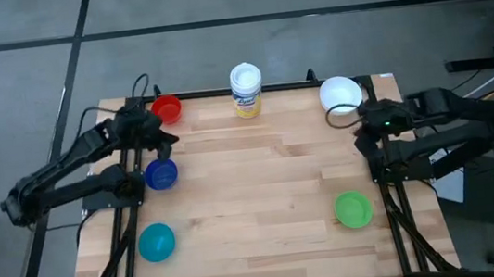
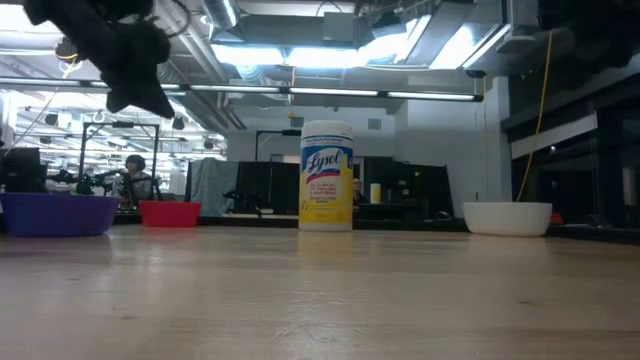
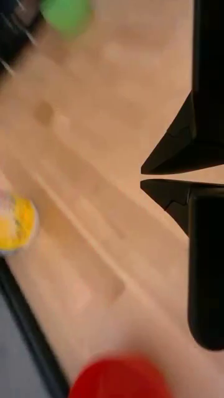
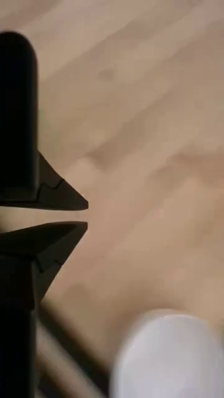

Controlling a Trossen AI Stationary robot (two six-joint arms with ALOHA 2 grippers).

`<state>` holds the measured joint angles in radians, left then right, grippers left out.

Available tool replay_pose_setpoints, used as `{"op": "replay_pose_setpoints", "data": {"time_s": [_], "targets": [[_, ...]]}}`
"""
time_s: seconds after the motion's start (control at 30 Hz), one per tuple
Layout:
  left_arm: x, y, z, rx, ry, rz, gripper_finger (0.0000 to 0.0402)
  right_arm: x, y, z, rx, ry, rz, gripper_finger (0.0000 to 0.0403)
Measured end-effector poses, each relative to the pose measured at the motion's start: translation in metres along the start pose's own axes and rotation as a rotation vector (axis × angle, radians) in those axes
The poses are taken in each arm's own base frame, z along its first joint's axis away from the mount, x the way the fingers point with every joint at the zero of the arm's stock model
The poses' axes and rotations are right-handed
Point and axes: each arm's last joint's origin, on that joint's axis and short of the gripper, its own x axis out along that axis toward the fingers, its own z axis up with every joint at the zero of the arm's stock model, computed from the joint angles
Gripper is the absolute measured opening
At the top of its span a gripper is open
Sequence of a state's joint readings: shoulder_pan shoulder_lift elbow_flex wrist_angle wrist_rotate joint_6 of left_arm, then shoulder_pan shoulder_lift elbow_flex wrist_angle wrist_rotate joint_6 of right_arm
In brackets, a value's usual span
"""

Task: Nest bowls inside each other
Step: Stack the green bowl on top of the white bowl

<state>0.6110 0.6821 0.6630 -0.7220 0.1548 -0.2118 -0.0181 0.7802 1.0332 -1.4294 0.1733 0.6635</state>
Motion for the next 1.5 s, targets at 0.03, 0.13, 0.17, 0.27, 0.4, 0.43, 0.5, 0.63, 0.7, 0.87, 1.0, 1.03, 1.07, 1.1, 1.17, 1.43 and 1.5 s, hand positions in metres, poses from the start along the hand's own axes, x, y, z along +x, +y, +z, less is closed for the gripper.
{"op": "replay_pose_setpoints", "data": {"time_s": [0.03, 0.13, 0.17, 0.27, 0.4, 0.43, 0.5, 0.63, 0.7, 0.87, 1.0, 1.03, 1.07, 1.1, 1.17, 1.43, 1.5], "targets": [[0.002, -0.001, 0.004, 0.027, 0.012, 0.017, 0.002, 0.003, 0.001, -0.001, 0.001, 0.067, -0.002, 0.0049], [0.005, -0.003, 0.018, 0.082, 0.003, 0.033, 0.002, 0.015, 0.007, -0.005, 0.016, 0.153, 0.062, 0.0059], [0.004, -0.004, 0.022, 0.092, -0.011, 0.031, 0.002, 0.023, 0.01, -0.006, 0.017, 0.165, 0.077, 0.0062], [0.001, -0.008, 0.036, 0.11, -0.074, 0.011, 0.002, 0.046, 0.022, -0.011, 0.022, 0.184, 0.182, 0.0074], [-0.011, -0.013, 0.048, 0.119, -0.124, -0.005, 0.002, 0.079, 0.037, -0.027, 0.048, 0.286, 0.325, 0.0089], [-0.013, -0.014, 0.05, 0.12, -0.13, -0.006, 0.002, 0.086, 0.04, -0.032, 0.049, 0.302, 0.35, 0.0092], [-0.018, -0.015, 0.053, 0.127, -0.135, -0.007, 0.002, 0.097, 0.046, -0.041, 0.061, 0.324, 0.39, 0.0097], [-0.021, -0.016, 0.055, 0.13, -0.143, -0.008, 0.002, 0.108, 0.056, -0.054, 0.103, 0.363, 0.445, 0.01], [-0.021, -0.016, 0.055, 0.139, -0.142, -0.008, 0.002, 0.109, 0.059, -0.06, 0.107, 0.386, 0.45, 0.0099], [-0.019, -0.016, 0.055, 0.164, -0.132, -0.003, 0.0021, 0.107, 0.062, -0.067, 0.114, 0.42, 0.442, 0.0096], [-0.019, -0.015, 0.055, 0.179, -0.132, 0.007, 0.0021, 0.107, 0.063, -0.07, 0.124, 0.435, 0.436, 0.0103], [-0.019, -0.015, 0.055, 0.179, -0.132, 0.008, 0.0021, 0.106, 0.063, -0.07, 0.126, 0.437, 0.435, 0.0105], [-0.019, -0.015, 0.055, 0.18, -0.132, 0.008, 0.0021, 0.107, 0.062, -0.071, 0.131, 0.442, 0.426, 0.0107], [-0.019, -0.015, 0.055, 0.18, -0.132, 0.008, 0.0021, 0.107, 0.061, -0.071, 0.137, 0.449, 0.412, 0.0109], [-0.018, -0.015, 0.055, 0.179, -0.13, 0.007, 0.0021, 0.107, 0.06, -0.072, 0.143, 0.458, 0.39, 0.0113], [-0.018, -0.015, 0.055, 0.183, -0.131, 0.007, 0.0021, 0.109, 0.049, -0.078, 0.16, 0.507, 0.271, 0.0124], [-0.018, -0.015, 0.055, 0.189, -0.131, 0.007, 0.0021, 0.109, 0.048, -0.078, 0.171, 0.514, 0.255, 0.0124]]}}
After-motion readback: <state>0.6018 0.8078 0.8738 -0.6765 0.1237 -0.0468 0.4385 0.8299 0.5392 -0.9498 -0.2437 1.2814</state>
